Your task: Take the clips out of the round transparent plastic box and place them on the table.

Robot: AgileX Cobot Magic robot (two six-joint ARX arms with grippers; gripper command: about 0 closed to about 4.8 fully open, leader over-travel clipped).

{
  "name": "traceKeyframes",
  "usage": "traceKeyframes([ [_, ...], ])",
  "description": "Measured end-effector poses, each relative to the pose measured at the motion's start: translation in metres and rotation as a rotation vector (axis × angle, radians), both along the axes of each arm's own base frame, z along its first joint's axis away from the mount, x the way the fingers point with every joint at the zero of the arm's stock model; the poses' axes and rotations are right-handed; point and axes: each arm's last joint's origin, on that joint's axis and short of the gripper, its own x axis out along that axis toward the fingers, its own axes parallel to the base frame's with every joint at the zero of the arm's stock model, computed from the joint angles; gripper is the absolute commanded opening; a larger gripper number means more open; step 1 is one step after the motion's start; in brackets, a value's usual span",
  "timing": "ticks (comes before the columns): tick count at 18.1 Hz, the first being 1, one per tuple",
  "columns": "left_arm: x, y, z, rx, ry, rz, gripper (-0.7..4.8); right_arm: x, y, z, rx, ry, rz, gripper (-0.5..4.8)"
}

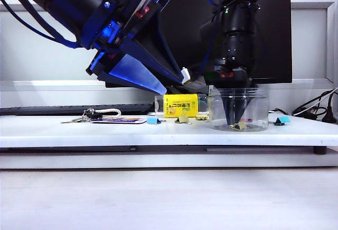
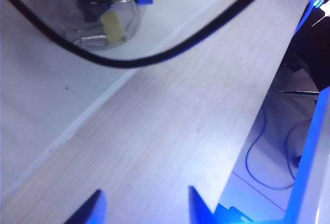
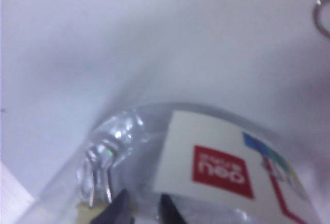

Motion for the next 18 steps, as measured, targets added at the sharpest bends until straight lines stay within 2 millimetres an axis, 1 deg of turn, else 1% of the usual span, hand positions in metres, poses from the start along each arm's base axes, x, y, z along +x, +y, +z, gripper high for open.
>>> traceKeyframes([
  [4,0.000,0.000,0.000,0.002,-0.006,-0.004,2.14,-0.003,0.006,0.000,0.015,0.005,0.015,0.81],
  [11,0.000,0.000,-0.001,0.007,0.000,-0.004,2.14,-0.004,0.006,0.000,0.013,0.022,0.016,0.81],
  [15,0.000,0.000,-0.001,0.007,0.000,-0.004,2.14,-0.008,0.013,0.000,0.015,0.022,0.034,0.81],
  [18,0.000,0.000,-0.001,0.008,0.000,-0.003,2.14,-0.008,0.014,0.000,0.015,0.023,0.036,0.81],
])
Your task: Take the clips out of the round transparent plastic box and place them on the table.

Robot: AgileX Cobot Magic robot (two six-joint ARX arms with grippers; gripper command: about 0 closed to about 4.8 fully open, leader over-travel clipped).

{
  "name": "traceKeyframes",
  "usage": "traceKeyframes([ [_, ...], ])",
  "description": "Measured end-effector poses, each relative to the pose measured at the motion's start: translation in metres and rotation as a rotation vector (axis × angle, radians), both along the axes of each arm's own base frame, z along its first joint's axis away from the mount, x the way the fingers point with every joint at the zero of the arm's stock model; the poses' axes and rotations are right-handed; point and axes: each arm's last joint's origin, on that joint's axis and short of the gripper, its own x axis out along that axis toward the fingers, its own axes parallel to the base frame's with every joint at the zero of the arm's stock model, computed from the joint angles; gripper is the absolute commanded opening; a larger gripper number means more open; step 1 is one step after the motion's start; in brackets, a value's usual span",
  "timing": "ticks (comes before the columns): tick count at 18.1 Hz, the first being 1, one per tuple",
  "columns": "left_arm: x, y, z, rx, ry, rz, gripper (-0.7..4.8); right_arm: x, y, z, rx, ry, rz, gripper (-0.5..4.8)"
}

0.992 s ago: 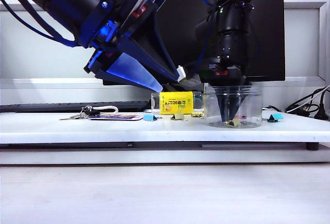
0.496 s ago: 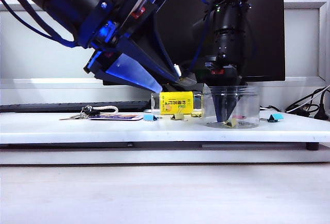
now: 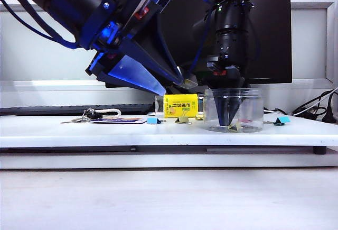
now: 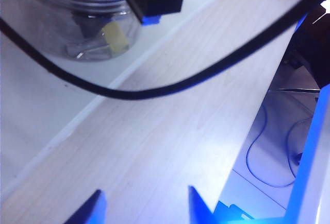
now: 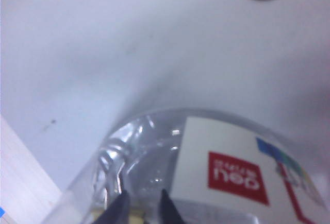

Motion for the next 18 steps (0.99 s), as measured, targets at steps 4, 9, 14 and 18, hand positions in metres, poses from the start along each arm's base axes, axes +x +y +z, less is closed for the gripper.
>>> traceKeyframes([
  [4,-0.001,0.001,-0.001,0.010,0.012,0.000,2.14,-0.002,0.001,0.004,0.006,-0.010,0.005,0.81],
  [9,-0.001,0.001,-0.002,0.015,0.016,0.001,2.14,-0.006,0.005,0.008,0.032,-0.007,0.016,0.81],
  [14,-0.001,0.001,-0.002,0.019,0.021,0.001,2.14,-0.007,0.006,0.002,0.005,0.002,0.021,0.81],
  [18,-0.001,0.001,-0.002,0.020,0.019,0.001,2.14,-0.013,0.004,-0.007,-0.017,0.039,0.030,0.64],
])
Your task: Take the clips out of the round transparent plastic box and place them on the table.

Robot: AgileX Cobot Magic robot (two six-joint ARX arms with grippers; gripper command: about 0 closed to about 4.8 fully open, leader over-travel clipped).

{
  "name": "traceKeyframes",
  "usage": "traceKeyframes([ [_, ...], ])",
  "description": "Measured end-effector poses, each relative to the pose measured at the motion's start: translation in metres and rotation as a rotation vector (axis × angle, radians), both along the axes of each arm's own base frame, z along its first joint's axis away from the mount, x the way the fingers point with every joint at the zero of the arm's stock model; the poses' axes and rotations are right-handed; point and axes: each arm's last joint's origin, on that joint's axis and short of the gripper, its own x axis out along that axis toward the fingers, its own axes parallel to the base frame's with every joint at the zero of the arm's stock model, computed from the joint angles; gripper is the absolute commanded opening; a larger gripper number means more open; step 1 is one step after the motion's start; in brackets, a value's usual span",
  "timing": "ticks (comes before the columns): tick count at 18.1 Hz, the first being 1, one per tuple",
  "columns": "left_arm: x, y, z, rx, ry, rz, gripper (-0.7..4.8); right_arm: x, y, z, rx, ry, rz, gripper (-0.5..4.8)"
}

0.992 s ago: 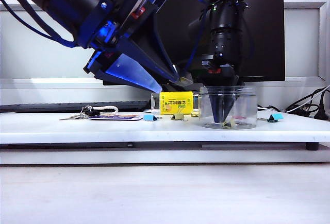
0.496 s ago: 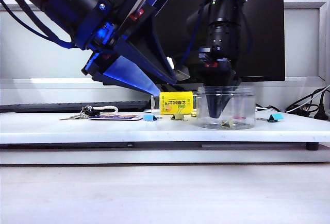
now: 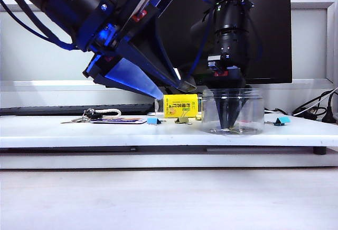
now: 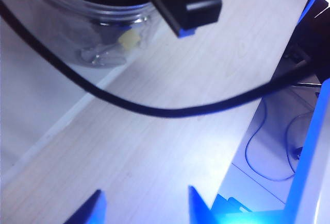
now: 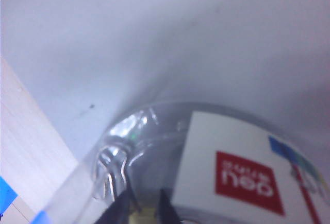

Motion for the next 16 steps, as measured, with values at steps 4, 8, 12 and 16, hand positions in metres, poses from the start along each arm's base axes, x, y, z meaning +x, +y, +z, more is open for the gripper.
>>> traceKeyframes([
  [4,0.000,0.000,0.000,0.000,-0.001,-0.001,2.14,0.002,0.000,0.000,-0.025,-0.037,0.003,-0.04],
  [8,0.000,0.000,0.000,0.001,-0.002,-0.001,2.14,0.005,0.000,0.000,-0.059,-0.085,-0.021,-0.04],
  [12,0.000,0.000,0.000,0.001,-0.002,-0.001,2.14,0.020,0.004,0.008,-0.043,-0.206,-0.090,-0.03],
  [16,0.000,0.000,0.000,0.001,-0.002,-0.001,2.13,0.029,0.001,0.029,-0.007,-0.277,-0.129,-0.03],
])
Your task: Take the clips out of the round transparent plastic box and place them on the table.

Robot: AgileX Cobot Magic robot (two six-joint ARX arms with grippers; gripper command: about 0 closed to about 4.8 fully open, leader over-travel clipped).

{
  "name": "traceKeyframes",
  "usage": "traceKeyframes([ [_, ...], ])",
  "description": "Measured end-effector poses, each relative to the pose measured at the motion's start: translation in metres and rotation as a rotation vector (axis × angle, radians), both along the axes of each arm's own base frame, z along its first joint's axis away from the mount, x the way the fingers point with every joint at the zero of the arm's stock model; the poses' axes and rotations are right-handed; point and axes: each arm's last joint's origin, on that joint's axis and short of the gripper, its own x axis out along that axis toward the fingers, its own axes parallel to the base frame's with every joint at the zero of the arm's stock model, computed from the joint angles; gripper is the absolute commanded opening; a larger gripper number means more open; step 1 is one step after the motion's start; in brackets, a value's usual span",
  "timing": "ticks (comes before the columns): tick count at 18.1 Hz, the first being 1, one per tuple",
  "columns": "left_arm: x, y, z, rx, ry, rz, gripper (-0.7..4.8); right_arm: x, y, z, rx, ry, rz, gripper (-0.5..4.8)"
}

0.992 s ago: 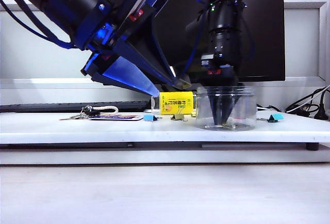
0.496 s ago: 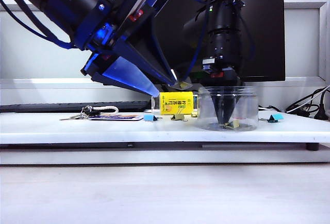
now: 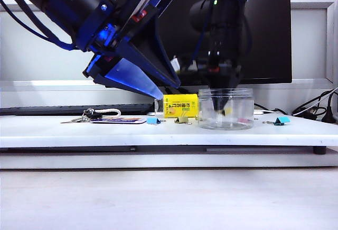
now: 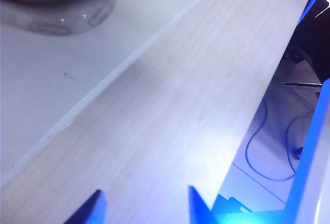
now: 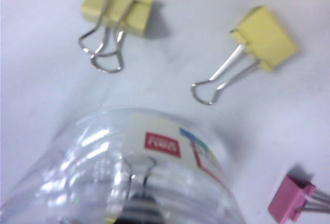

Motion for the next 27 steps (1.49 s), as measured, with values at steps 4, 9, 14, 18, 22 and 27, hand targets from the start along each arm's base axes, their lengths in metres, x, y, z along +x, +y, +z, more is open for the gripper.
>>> traceKeyframes([
  [4,0.001,0.000,0.000,0.013,-0.013,0.016,2.10,-0.004,-0.002,0.006,-0.009,0.021,-0.012,-0.04],
  [9,0.004,0.015,0.014,0.023,-0.099,0.108,2.10,-0.008,-0.004,0.039,0.028,-0.030,-0.034,-0.04],
  [14,0.005,0.046,0.040,-0.018,-0.158,0.207,2.10,-0.006,0.008,0.083,0.357,-0.095,0.007,-0.03],
  [18,-0.001,0.054,0.049,-0.033,-0.181,0.221,2.10,0.000,0.022,0.063,0.353,-0.055,0.021,-0.04],
  [22,-0.003,0.055,0.049,-0.022,-0.169,0.223,2.10,0.006,0.033,0.037,0.333,0.023,0.023,-0.04],
  [27,-0.003,0.055,0.048,-0.017,-0.163,0.223,2.10,0.012,0.044,0.009,0.303,0.083,0.026,-0.03],
])
